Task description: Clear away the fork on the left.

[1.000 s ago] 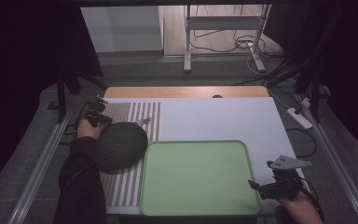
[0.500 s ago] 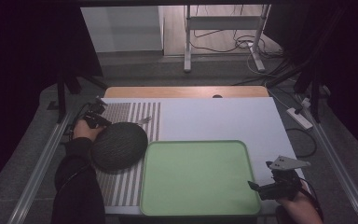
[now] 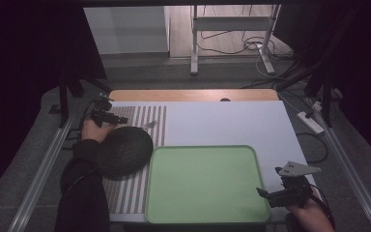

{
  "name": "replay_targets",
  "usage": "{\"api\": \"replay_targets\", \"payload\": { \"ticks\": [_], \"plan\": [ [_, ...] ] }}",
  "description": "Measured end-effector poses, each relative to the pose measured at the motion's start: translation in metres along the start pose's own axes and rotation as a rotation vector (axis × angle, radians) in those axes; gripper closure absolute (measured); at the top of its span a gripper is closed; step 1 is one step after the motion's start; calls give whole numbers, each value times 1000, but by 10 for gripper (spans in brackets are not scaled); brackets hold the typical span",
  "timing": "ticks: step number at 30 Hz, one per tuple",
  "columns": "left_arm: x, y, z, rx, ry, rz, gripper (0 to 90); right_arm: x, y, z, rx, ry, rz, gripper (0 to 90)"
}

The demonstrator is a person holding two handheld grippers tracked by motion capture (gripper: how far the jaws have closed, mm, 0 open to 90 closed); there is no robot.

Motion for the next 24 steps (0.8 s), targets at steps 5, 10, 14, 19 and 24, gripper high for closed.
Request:
{"api": "replay_targets", "payload": {
  "ticks": [5,10,14,19,24],
  "plan": [
    [11,-15,15,-74,-37,-25,0,0,0,0,0,2,-1,13],
    [19,-39,29,-77,-82,-87,0,0,0,0,0,5,-2,13],
    [24,-61,39,-51,-133,-166,0,0,0,0,1,4,0,13],
    [26,-76,41,-9,-163,-220,0,0,0,0,2,7,-2,13],
    [24,-81,39,24,-174,-265,0,0,0,0,4,6,2,13]
  ]
}}
Point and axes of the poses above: each handheld gripper's, and its own axes: y roughly backward along the jaws, x roughly out of its top, z roughly to its right, the point moved 4 cm from there along -y, roughly forward along the jaws, and after that the axes turned 14 degrees about -x, right-handed, at the moved point
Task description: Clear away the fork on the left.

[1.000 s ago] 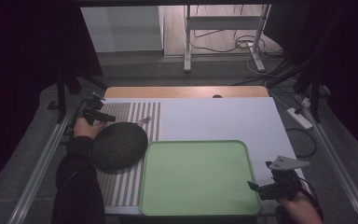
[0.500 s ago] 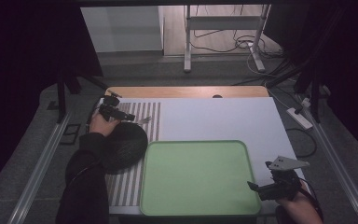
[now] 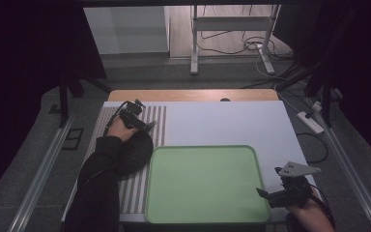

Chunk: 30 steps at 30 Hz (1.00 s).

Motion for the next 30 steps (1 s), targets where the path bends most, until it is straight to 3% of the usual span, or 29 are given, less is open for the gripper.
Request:
{"api": "replay_targets", "payload": {
  "ticks": [6,8,9,10,12,15,16,17,18,19,20,21,26,30],
  "plan": [
    [-7,8,-14,17,61,39,21,0,0,0,-1,4,-1,13],
    [-11,13,-17,20,57,62,176,0,0,0,0,5,-2,13],
    [-12,15,-19,20,57,65,176,0,0,0,0,5,-2,13],
    [-14,18,-21,17,56,73,271,0,0,0,0,4,-1,13],
    [-18,22,-25,19,54,99,318,0,0,0,0,4,-1,13],
    [-23,26,-29,15,54,114,483,0,0,0,-1,5,-1,13],
    [-25,27,-30,9,48,119,575,0,0,-1,-1,6,-1,13],
    [-27,28,-30,7,44,120,575,0,0,-1,-1,6,-1,13],
    [-29,30,-31,6,43,122,631,0,0,-1,-1,5,-1,13],
    [-32,31,-32,-7,46,123,754,0,0,-1,-1,5,-1,13],
    [-33,32,-33,-15,43,133,783,0,0,-1,0,5,-1,13],
    [-35,32,-34,-36,47,142,792,0,0,-1,0,5,-1,13],
    [-37,34,-35,-44,29,128,855,0,0,-1,0,6,0,13],
    [-40,38,-40,-29,32,117,857,0,0,-1,1,7,3,13]
  ]
}}
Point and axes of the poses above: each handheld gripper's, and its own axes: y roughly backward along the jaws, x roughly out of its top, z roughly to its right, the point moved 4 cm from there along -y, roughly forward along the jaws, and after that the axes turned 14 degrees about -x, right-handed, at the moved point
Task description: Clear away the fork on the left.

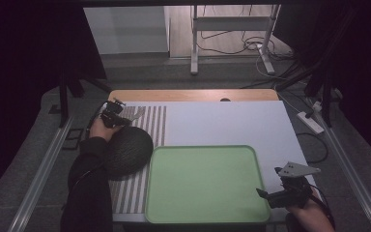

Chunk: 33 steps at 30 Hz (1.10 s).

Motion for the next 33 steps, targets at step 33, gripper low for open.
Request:
{"api": "replay_targets", "payload": {
  "ticks": [33],
  "plan": [
    [-44,74,2,-19,102,13,856,0,0,1,-2,-13,3,13]
  ]
}}
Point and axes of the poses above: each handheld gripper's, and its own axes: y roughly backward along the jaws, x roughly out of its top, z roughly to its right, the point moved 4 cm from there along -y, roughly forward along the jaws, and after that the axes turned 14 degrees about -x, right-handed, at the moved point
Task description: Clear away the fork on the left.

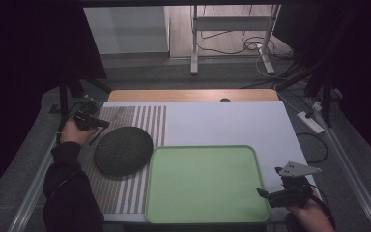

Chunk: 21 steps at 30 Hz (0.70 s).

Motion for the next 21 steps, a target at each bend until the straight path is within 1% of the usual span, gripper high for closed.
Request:
{"api": "replay_targets", "payload": {
  "ticks": [1,3,15,21],
  "plan": [
    [0,0,3,-2,-3,0,856,0,0,0,0,0,1,13],
    [0,0,9,-15,6,2,857,0,0,0,-1,0,0,13],
    [0,-9,50,-24,-40,-25,856,0,1,0,1,-1,4,13],
    [-4,-9,66,-32,-46,-15,856,0,1,0,2,1,5,13]
  ]
}}
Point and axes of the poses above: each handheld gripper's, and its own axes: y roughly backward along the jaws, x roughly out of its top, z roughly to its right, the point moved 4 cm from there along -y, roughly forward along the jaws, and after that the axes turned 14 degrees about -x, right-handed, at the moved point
